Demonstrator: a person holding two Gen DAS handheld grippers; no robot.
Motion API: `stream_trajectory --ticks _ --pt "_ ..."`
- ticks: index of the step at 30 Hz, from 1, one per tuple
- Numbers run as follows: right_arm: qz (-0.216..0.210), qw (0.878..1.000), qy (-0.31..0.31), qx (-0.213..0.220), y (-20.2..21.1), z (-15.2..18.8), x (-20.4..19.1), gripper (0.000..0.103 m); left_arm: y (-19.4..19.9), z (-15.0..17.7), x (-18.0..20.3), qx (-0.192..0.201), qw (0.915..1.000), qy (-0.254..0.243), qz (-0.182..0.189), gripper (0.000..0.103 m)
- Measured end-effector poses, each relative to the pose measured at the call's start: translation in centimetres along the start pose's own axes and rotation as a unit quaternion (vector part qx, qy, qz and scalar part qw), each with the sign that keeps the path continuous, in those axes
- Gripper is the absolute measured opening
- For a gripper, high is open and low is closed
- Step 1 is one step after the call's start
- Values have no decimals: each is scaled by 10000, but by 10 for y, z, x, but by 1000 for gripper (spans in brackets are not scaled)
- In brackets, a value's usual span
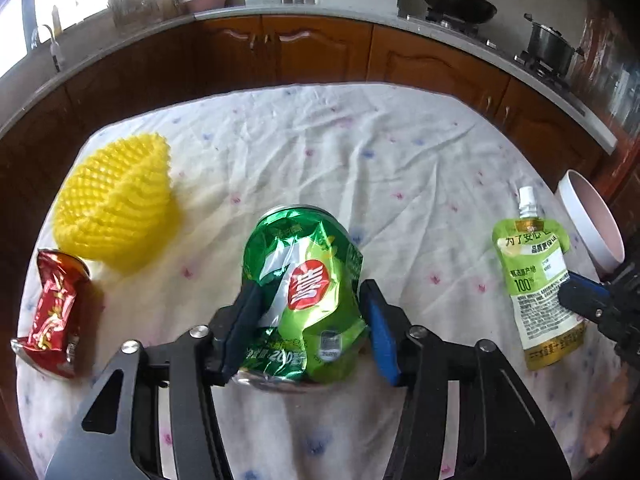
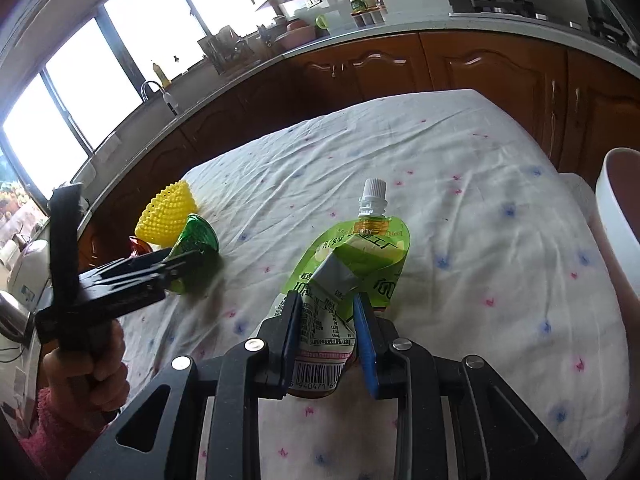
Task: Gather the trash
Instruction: 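Grasp the green tea can with the left tool while the right tool grasps the juice pouch, then carry the green can and juice pouch over the pink bin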
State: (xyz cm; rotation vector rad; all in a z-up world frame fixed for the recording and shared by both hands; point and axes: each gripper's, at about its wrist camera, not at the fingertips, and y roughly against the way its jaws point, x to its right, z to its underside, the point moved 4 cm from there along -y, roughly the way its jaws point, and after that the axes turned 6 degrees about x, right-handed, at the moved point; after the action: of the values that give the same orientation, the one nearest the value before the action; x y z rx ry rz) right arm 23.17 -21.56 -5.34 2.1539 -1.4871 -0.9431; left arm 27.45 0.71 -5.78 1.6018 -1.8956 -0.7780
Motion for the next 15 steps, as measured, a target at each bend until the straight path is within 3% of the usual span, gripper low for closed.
stream_trajectory --ticks 3,9,15 --pt "-47 10000 -21 52 2 -2 0 27 10 -4 -2 167 9999 33 15 34" --pt "-128 9998 -25 161 11 -1 -1 27 18 -8 -2 184 9976 421 510 33" --pt "-101 9994 -64 333 33 -2 8 27 41 -11 29 355 9925 501 1057 33"
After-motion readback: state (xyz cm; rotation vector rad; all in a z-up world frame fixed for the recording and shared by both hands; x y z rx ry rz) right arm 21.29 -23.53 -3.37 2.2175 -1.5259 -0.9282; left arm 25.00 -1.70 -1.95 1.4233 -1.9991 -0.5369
